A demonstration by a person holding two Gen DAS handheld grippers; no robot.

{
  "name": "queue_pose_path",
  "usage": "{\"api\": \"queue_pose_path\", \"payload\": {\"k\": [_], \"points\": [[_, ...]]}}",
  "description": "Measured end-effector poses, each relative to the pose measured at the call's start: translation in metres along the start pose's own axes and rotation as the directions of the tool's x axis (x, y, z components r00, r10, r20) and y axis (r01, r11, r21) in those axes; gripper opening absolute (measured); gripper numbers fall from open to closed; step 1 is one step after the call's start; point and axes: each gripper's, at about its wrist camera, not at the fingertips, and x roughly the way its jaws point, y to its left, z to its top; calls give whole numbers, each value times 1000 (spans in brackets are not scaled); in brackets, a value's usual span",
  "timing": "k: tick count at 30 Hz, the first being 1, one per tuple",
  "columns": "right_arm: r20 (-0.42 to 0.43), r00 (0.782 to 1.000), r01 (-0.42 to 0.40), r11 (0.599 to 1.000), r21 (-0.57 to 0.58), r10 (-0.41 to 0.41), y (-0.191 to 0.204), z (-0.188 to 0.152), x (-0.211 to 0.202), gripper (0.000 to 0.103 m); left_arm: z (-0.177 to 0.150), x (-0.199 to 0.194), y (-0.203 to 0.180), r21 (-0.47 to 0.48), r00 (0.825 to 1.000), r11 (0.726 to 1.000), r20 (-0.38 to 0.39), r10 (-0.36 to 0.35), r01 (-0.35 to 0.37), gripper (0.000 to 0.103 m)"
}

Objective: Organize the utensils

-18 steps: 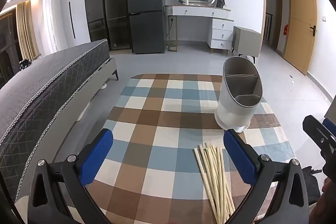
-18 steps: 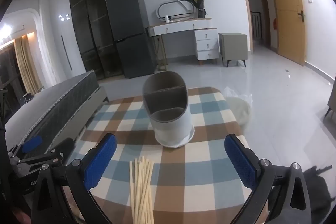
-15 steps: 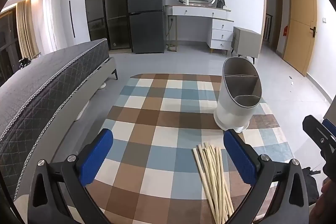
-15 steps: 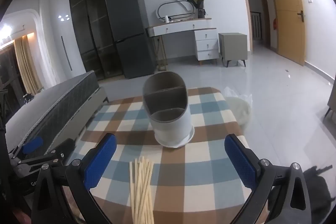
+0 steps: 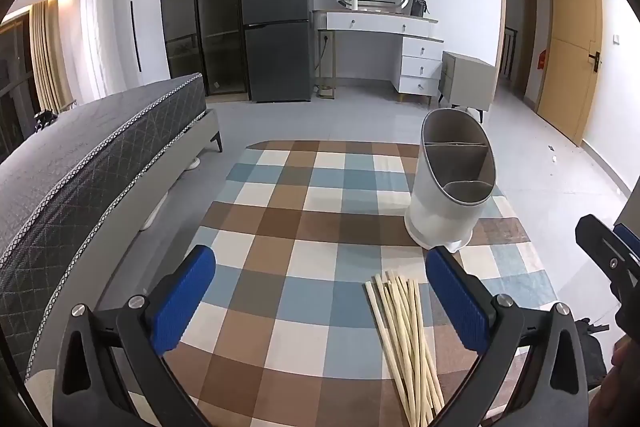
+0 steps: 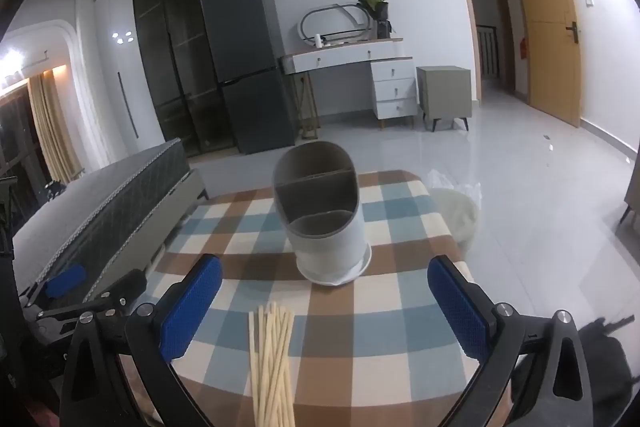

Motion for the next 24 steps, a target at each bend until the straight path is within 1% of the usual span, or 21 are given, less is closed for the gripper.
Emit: {"api": "queue_pose_path", "payload": {"k": [24], "points": [[3, 1000, 6, 1000, 3, -6, -2, 2, -3, 103, 0, 0, -2, 1, 1000, 1000, 0, -6, 6, 102]]}}
